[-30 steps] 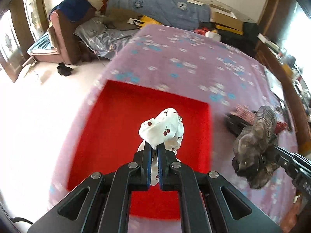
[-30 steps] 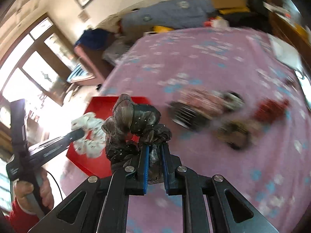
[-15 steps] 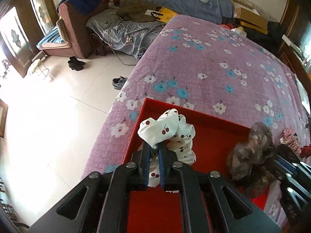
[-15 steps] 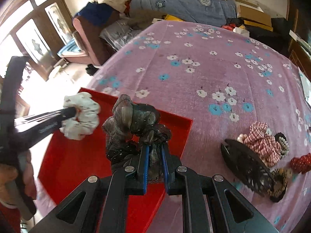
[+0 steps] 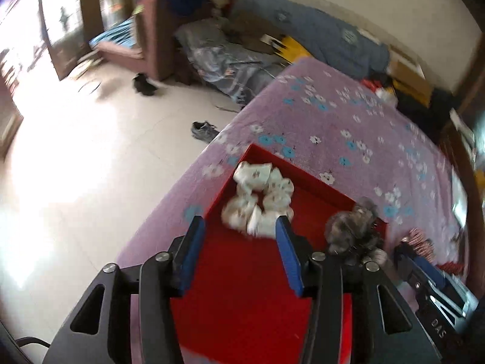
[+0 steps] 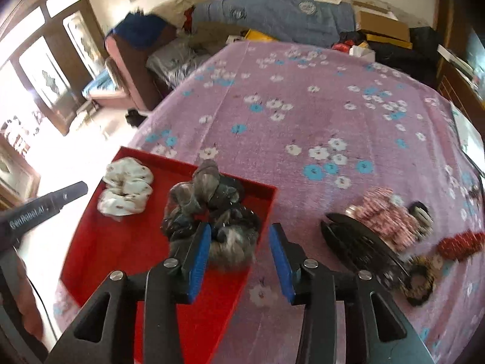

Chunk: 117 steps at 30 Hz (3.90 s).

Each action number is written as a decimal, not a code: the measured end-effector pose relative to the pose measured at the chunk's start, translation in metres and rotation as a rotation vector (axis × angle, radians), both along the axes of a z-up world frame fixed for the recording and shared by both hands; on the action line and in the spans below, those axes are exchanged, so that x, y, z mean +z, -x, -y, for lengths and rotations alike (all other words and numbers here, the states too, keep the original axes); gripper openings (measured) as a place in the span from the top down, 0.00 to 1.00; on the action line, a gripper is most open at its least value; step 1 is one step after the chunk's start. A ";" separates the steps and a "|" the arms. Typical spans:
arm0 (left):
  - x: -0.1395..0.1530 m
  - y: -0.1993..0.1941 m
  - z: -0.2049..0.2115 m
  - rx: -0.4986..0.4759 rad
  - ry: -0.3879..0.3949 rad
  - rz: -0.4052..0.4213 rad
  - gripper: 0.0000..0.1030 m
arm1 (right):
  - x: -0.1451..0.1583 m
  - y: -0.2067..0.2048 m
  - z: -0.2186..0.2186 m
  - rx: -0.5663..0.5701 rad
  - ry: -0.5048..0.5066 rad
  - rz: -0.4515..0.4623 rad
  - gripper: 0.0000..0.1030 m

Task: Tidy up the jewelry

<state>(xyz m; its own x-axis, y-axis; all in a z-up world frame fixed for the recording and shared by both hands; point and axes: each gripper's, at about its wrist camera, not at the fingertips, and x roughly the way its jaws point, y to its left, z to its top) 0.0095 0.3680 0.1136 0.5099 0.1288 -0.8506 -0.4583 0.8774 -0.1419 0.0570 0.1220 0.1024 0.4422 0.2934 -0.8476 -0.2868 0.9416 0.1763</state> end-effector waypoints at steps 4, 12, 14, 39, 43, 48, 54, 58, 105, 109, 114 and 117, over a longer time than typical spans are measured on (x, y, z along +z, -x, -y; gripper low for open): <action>0.013 0.041 0.022 0.048 -0.038 0.012 0.52 | 0.017 0.025 0.025 -0.025 -0.040 0.009 0.46; 0.039 0.140 0.049 0.198 -0.155 0.035 0.47 | 0.030 0.045 0.042 0.033 -0.114 -0.018 0.46; 0.039 0.160 0.051 0.243 -0.199 0.025 0.44 | 0.034 0.053 0.036 0.079 -0.120 -0.016 0.46; 0.042 0.157 0.119 0.161 -0.182 0.033 0.44 | 0.031 0.105 0.122 0.017 -0.146 -0.024 0.45; 0.034 0.129 0.142 0.077 -0.139 0.059 0.44 | 0.029 0.112 0.150 -0.045 -0.130 0.004 0.40; 0.011 0.079 0.182 -0.069 -0.054 0.033 0.44 | 0.019 0.126 0.202 -0.175 -0.061 -0.004 0.40; -0.005 0.032 0.232 -0.232 -0.026 0.013 0.44 | 0.009 0.146 0.280 -0.393 -0.014 -0.045 0.40; -0.015 0.014 0.254 -0.334 -0.063 -0.021 0.44 | 0.005 0.149 0.309 -0.476 -0.020 -0.056 0.40; 0.025 -0.018 0.318 -0.649 0.181 -0.021 0.92 | -0.017 0.052 0.341 -0.448 -0.384 -0.140 0.92; 0.013 0.010 0.319 -0.627 0.144 -0.027 0.92 | -0.015 0.081 0.333 -0.409 -0.397 -0.157 0.92; -0.024 0.034 0.322 -0.626 0.038 -0.096 0.92 | -0.036 0.106 0.325 -0.374 -0.337 -0.225 0.92; -0.048 0.041 0.319 -0.616 0.033 -0.147 0.91 | -0.048 0.115 0.328 -0.377 -0.299 -0.249 0.92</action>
